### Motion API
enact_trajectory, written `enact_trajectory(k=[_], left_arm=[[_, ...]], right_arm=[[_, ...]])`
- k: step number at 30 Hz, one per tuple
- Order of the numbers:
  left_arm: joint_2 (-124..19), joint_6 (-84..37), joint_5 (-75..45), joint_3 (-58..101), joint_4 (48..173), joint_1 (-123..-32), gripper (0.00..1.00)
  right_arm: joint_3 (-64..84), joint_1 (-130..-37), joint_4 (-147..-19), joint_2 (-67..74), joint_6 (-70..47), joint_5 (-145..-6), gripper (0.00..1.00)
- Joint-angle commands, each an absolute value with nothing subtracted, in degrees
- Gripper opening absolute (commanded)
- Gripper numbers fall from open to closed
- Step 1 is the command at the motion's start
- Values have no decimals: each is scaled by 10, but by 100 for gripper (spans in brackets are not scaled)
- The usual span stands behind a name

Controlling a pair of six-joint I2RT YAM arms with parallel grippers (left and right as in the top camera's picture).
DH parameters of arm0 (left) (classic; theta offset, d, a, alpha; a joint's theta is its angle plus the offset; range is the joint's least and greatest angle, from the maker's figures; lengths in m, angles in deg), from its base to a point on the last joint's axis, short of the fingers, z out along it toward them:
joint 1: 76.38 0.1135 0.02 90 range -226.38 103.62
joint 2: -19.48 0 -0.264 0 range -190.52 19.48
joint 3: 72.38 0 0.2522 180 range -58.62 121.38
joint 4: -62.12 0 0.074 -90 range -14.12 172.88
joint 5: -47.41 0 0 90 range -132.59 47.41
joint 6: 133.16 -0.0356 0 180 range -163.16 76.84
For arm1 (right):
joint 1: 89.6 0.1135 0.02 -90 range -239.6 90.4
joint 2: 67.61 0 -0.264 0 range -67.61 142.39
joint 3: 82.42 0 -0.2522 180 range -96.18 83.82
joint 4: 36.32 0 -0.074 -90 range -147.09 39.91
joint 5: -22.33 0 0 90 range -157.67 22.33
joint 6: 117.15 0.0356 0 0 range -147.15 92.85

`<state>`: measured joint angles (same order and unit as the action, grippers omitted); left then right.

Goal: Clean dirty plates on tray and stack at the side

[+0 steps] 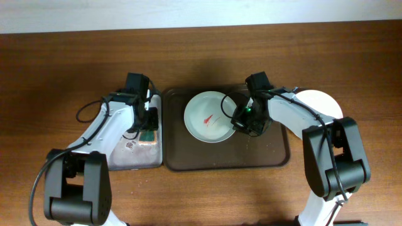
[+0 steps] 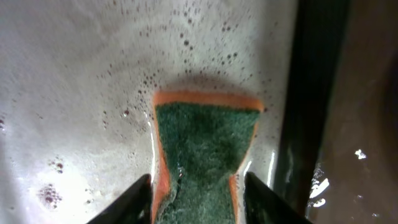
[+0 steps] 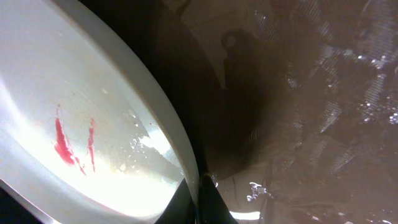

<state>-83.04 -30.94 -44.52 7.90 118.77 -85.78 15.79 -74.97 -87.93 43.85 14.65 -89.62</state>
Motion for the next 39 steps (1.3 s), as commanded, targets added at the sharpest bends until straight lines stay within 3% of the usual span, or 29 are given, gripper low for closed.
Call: enact_trajectory(k=[1,12,15,19,27,39], left_arm=[[-821,-304,-449,53,1163,-857,41],[-822,-304,-449,22,1121,-859,29],[-822,-304,-449,22,1121,-859,21],[-822,-304,-449,16,1118,-859,0],[-807,-304,-449,-3,1109,-858,0],[-615,-304,-449,10,1110,-828,0]], right_arm=[[164,-742,-887,449,151,-880,4],[164,-742,-889,449,151,-880,4],[164,-742,-889,449,151,-880,4],[164,-742,-889,449,151,-880,4],[164,-742,-889,449,137,-880,4],[164,-742,-889,449,121,-875,4]])
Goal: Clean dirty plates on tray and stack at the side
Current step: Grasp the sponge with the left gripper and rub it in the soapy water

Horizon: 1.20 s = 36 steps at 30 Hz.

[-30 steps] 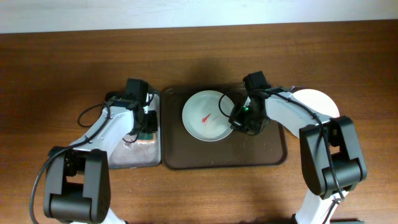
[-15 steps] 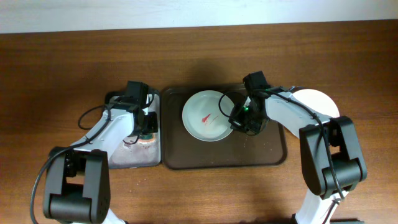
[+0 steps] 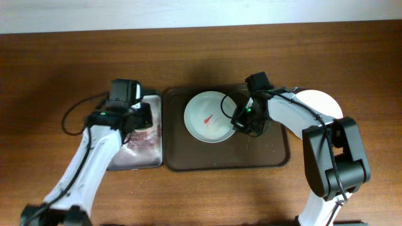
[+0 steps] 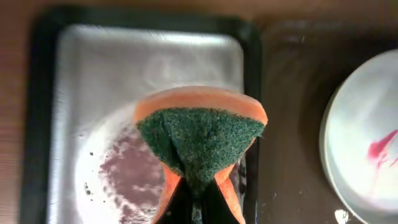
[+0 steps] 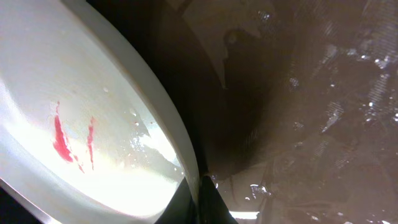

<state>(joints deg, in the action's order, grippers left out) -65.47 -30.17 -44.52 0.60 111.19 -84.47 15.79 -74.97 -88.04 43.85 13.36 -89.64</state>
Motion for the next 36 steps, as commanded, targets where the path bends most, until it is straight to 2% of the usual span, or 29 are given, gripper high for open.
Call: enact_trajectory(k=[1,12,36], left_arm=[[-603,-304,-449,10,1110,-825,0],[-524,-304,-423,10,1088,-815,0],[-480,-295,-326,10,1047,-815,0]], right_arm=[[164,-742,-889,449,121,-875,4],[164,-742,-887,449,121,-873,4],[164,-742,-887,449,121,-869,4]])
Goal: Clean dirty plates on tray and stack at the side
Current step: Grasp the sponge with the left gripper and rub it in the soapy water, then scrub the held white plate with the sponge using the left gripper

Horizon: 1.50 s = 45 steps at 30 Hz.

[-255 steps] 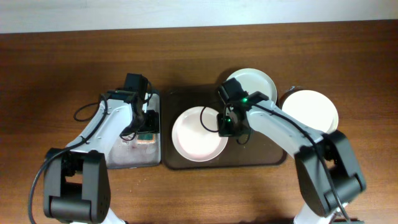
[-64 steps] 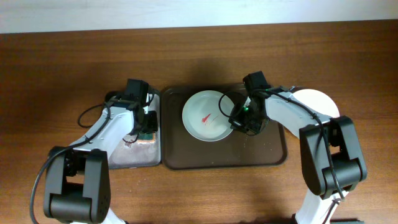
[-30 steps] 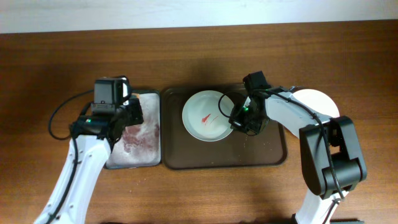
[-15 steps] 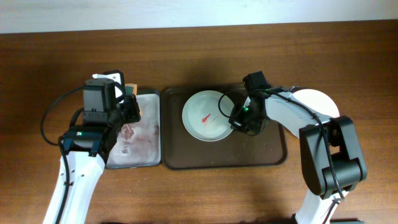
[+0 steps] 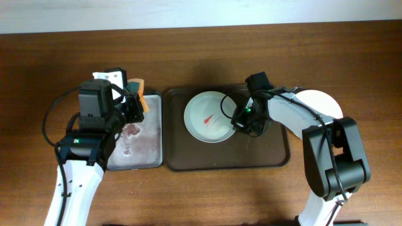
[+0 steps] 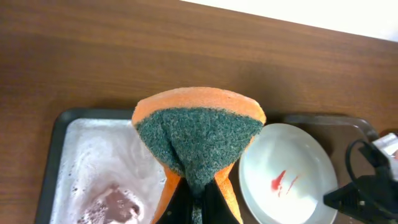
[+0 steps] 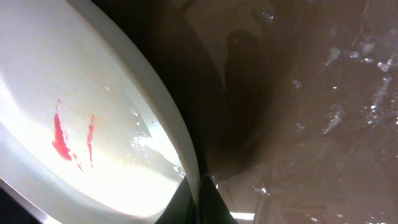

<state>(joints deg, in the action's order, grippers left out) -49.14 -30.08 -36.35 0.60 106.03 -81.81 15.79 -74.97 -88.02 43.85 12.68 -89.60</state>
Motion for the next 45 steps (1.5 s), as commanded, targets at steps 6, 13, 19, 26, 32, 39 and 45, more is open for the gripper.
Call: enact_trajectory(k=[6,13,19,26,32,39,45], left_arm=[[-480,-259,-264,10,1035,-815,0],[-480,-258,-262,10,1033,-815,0],[-480,-258,-262,10,1033,-815,0],[-481,-259,-267,9,1033,-815,0],[-513,-261,-332,1,1067,-815,0],[-629,-261,-356,1,1103,-815,0],[-720,-261,-400,1,1131,-815,0]], right_arm=[[164,-742,-887,449,121,-869,4],[164,-742,-887,450,121,-869,4],[164,-742,-887,449,121,-869,4],[164,-742,-892,449,114,-869,4],[164,-711,-891,449,56,-865,4],[164,-669,-891,449,46,-832,4],[164,-669,-892,449,45,-821,4]])
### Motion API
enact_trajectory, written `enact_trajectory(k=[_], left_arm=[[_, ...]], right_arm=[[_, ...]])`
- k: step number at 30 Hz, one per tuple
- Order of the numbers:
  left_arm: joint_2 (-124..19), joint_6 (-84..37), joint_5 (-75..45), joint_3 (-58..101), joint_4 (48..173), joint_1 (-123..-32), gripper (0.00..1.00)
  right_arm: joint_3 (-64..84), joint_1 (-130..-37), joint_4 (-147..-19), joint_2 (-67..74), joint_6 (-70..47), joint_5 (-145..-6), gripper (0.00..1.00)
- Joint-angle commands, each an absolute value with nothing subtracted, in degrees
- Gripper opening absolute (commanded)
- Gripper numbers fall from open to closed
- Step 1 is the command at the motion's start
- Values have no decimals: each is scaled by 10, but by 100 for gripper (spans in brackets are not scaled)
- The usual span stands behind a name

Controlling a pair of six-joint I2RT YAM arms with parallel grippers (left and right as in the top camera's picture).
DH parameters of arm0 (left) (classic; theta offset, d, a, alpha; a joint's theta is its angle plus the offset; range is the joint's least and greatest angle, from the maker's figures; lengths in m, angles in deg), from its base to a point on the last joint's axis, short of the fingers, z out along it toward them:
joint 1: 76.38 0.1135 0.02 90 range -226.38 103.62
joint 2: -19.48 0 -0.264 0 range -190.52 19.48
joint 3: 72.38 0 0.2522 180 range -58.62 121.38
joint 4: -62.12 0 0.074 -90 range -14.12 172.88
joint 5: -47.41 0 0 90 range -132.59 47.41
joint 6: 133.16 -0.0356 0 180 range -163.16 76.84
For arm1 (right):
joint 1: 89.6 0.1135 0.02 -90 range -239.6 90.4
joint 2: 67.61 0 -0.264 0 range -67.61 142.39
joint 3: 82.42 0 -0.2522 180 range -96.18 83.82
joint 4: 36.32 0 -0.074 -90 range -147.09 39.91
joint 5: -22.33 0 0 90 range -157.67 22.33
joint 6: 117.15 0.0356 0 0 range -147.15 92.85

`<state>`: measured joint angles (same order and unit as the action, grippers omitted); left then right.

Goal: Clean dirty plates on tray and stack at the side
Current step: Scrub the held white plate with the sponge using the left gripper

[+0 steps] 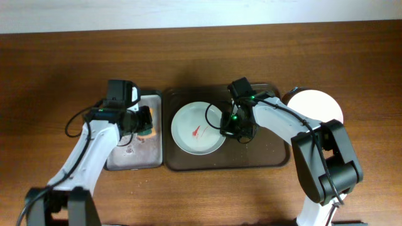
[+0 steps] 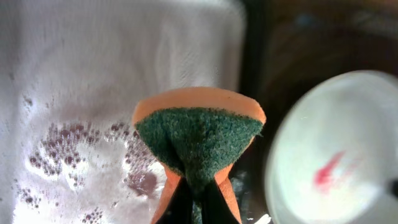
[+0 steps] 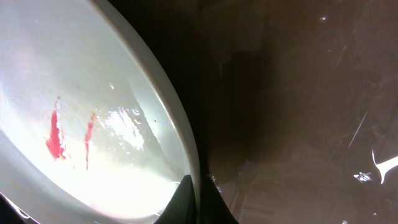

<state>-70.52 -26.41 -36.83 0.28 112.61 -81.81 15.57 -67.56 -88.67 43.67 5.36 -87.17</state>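
Observation:
A white plate (image 1: 188, 119) with a red smear (image 1: 200, 130) lies in the left part of the brown tray (image 1: 270, 157). My right gripper (image 1: 228, 129) is shut on its right rim; in the right wrist view the fingers (image 3: 196, 193) pinch the plate's edge (image 3: 93, 124). My left gripper (image 1: 144, 125) is shut on an orange and green sponge (image 2: 199, 137), folded between the fingers and held low over the right edge of the soapy metal tray (image 2: 93, 93). The plate (image 2: 329, 155) shows just right of the sponge.
A clean white plate (image 1: 317, 103) sits on the table right of the brown tray. The soapy tray (image 1: 129, 157) holds foam and a dark wet patch. Cables run along both arms.
My left gripper with the sponge was high above the soapy tray's far end; now it is low at that tray's right edge. The plate, held by my right gripper, sits further left.
At first my left fingers stood either side of the sponge lying in the foam. Then they were shut on it above the tray, then higher still, and now low beside the plate. My right gripper stayed shut on the plate's rim, and the plate now lies further left.

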Motion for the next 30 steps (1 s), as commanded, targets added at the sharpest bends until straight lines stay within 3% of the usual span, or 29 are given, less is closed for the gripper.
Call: enact_trajectory(k=[1,5,11,17,23,30], left_arm=[[-721,-261,-411,1,1131,-815,0],[-721,-263,-414,3,1130,-817,0],[-721,-300,-407,60,1139,-913,0],[-764,-199,-260,60,1043,-992,0],[-848,-164,-80,60,945,-999,0],[-913,-156,-49,60,939,-1000,0]], right_arm=[[164,-669,-892,449,45,-820,4],[164,-669,-887,449,16,-819,4],[164,-669,-887,449,1,-807,4],[164,-669,-887,449,1,-807,4],[164,-669,-891,449,1,-807,4],[164,-669,-893,449,1,-807,4]])
